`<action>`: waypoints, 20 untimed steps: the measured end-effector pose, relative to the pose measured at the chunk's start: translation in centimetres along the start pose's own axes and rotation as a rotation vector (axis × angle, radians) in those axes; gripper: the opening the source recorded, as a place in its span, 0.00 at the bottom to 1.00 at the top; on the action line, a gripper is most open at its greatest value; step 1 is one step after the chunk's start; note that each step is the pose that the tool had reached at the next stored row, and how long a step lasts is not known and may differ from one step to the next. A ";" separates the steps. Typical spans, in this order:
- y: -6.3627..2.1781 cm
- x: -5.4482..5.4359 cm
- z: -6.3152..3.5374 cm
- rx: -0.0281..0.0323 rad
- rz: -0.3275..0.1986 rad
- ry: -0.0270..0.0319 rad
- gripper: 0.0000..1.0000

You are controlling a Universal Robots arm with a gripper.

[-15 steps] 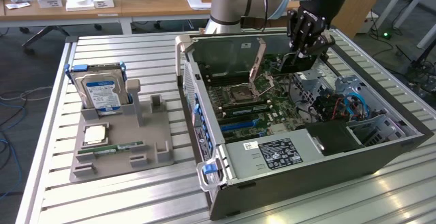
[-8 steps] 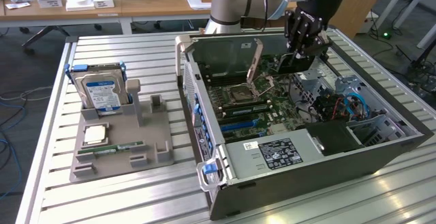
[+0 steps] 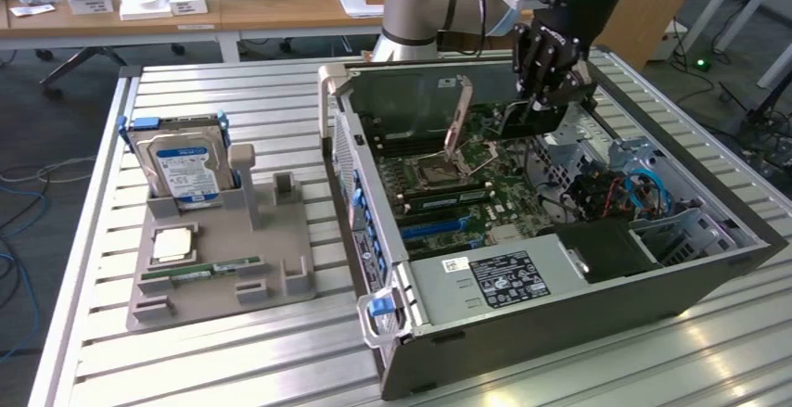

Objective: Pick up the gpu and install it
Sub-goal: 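Insert the gpu into the slot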

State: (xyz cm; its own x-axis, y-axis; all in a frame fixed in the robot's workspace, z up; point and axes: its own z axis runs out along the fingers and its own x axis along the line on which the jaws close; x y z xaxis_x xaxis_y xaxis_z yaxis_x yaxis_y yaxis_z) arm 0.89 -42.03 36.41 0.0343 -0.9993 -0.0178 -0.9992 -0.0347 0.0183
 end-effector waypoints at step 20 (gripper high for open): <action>0.77 0.0 0.11 0.0012 0.000 -0.0002 0.26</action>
State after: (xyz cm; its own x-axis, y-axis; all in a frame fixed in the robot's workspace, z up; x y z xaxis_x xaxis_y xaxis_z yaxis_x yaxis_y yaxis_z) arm 0.12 -42.03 36.32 0.0342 -0.9993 -0.0180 -0.9993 -0.0345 0.0171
